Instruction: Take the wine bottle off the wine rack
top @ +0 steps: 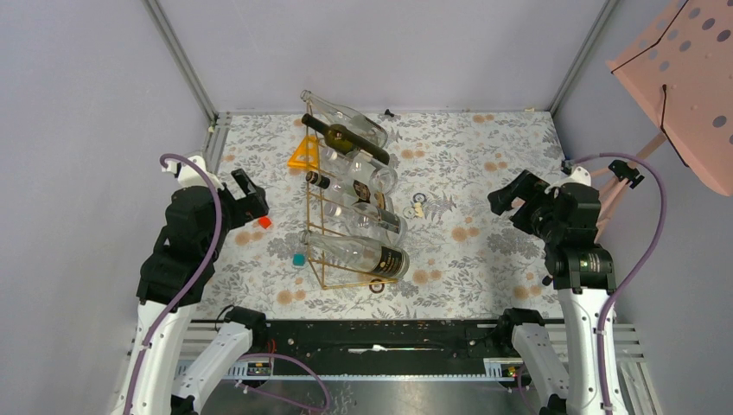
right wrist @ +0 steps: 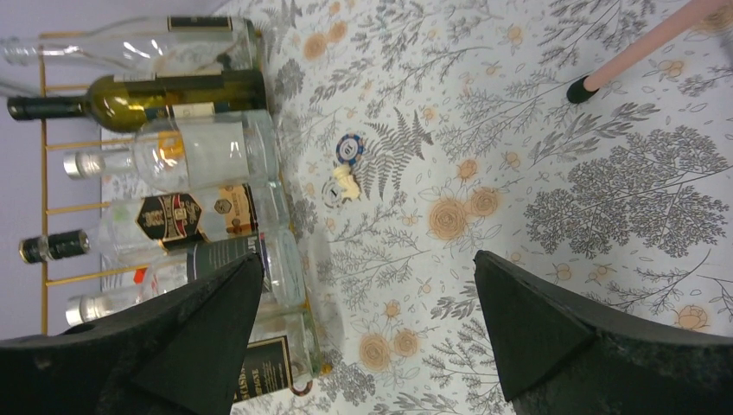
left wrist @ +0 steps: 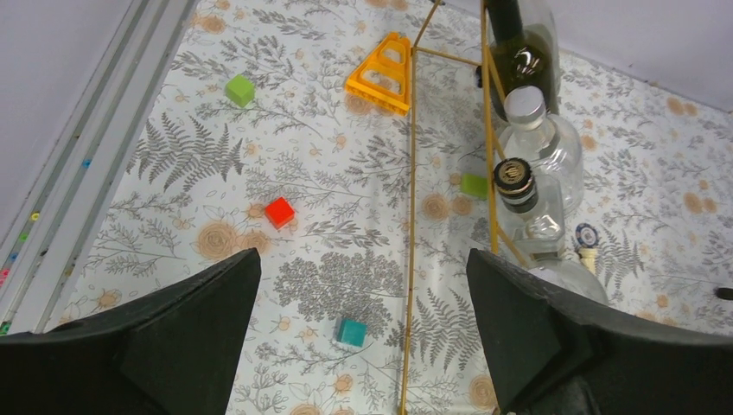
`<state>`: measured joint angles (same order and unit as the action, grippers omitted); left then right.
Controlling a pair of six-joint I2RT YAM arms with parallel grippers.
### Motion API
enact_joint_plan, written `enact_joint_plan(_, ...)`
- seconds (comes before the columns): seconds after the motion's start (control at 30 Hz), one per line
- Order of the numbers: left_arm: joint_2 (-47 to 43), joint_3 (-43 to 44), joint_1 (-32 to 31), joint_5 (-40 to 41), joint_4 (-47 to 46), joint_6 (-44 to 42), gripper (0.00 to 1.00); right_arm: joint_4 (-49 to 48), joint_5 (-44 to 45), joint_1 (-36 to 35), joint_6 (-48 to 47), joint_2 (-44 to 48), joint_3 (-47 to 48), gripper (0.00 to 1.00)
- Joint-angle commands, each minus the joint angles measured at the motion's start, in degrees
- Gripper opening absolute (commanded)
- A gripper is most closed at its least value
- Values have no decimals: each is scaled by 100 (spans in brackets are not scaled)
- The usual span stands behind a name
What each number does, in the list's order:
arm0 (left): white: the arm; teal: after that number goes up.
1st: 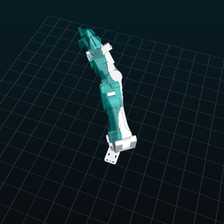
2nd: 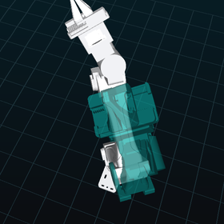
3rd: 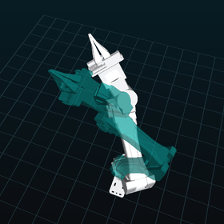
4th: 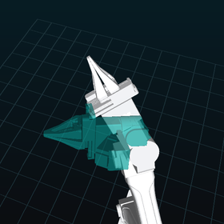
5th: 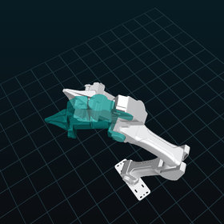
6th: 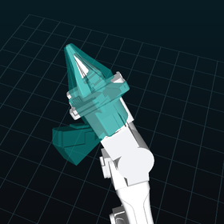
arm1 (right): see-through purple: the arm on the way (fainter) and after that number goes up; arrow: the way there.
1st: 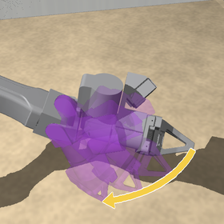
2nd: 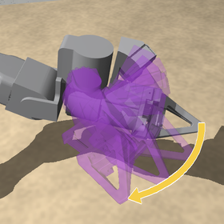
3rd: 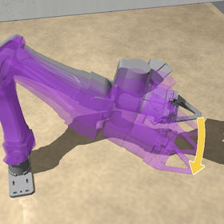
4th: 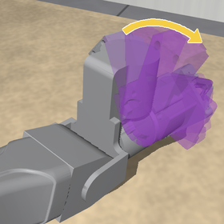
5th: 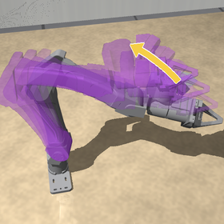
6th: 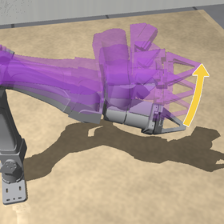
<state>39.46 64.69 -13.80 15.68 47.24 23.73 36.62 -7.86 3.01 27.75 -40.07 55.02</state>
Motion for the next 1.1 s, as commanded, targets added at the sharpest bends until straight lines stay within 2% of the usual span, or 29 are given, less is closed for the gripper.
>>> enact_joint_plan(0.0, -149, -194, 18, 292, -50, -147, 99, 26, -664, 7, -480, -150, 193, 99)
enact_joint_plan(0.47, -563, -744, 18, -408, -197, -175, 99, -497, -1738, 7, -433, -880, 319, 99)
enact_joint_plan(0.7, -598, -659, 20, -919, 39, 141, 99, -804, -1727, -83, -258, -1346, 678, 99)
enact_joint_plan(0.9, -838, -788, 19, -1269, 107, 574, 99, -845, -900, -1479, -715, -2111, 1534, 99)
enact_joint_plan(1.07, -1006, -851, 18, -1481, 187, 809, 99, -1396, -965, -2603, -908, -2400, 1715, 99)
